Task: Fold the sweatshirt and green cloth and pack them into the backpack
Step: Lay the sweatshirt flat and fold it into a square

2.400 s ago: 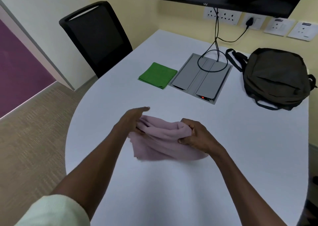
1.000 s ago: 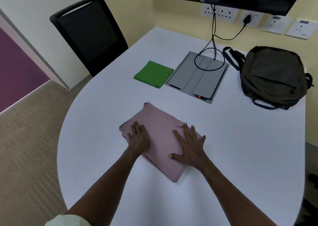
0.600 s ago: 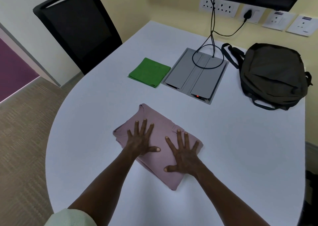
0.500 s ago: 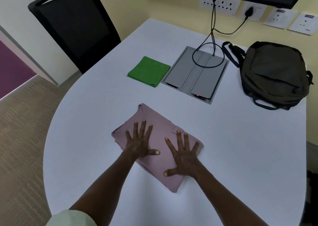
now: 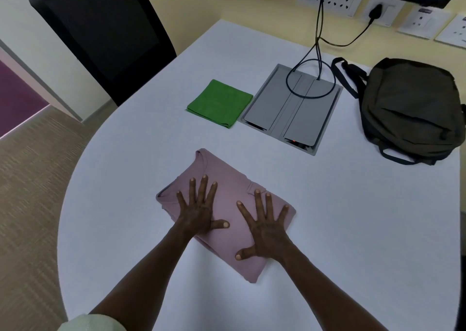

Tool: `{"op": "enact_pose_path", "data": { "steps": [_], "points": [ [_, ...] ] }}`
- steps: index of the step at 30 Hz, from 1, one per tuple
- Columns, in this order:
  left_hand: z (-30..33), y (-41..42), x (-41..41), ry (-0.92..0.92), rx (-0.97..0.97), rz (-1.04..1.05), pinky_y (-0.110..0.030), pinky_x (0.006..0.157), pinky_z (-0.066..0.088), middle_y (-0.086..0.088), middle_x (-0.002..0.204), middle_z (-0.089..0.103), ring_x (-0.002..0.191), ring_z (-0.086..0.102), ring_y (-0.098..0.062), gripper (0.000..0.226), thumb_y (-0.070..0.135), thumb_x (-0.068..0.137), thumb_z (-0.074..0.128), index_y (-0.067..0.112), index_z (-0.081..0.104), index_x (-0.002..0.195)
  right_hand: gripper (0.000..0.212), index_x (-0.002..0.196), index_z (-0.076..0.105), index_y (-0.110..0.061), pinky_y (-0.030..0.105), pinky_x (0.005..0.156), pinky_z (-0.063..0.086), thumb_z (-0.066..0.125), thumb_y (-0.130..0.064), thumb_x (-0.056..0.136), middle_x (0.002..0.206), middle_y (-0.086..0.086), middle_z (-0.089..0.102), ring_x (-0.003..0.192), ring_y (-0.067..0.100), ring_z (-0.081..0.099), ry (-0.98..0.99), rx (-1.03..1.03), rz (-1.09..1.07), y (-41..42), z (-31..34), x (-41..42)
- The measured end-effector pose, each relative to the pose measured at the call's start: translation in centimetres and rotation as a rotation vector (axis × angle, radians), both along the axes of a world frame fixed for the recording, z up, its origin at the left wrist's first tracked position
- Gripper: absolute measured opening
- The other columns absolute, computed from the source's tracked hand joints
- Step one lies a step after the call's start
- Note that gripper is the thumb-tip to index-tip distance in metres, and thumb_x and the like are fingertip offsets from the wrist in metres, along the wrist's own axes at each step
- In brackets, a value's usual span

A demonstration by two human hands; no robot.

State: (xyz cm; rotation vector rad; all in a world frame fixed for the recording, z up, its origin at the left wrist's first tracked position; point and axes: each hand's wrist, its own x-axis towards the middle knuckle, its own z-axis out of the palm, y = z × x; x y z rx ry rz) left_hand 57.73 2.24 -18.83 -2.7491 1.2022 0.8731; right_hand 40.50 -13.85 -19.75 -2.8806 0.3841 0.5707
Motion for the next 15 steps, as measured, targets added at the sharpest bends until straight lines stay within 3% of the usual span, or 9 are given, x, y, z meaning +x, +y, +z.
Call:
{"op": "enact_pose_path", "data": {
  "steps": [8,15],
  "points": [
    [0.1,0.5,1.1,-0.004,-0.001,0.018,-0.069,0.109,-0.014,-0.002,0.144,-0.051,0.136,-0.043,-0.037,0.139,0.109,0.032,0.001,0.032,-0.035,0.143,0.139,0.158,0.010,-0.031,0.087,0.093,0.014,0.030,-0.106,0.044,0.163,0.024,0.008,0.146,0.049,0.002,-0.006,0.002,0.000,0.6,0.0,1.3],
    [0.0,0.9,2.3,-0.005,-0.002,0.010,-0.069,0.108,-0.016,-0.003,0.144,-0.052,0.137,-0.042,-0.038,0.139,0.109,0.033,0.001,0.032,-0.036,0.142,0.140,0.158,0.010,-0.030,0.088,0.092,0.013,0.029,-0.106,0.043,0.162,0.025,0.010,0.146,0.049,0.003,0.001,0.019,-0.016,1.1,0.1,2.3]
  ]
}}
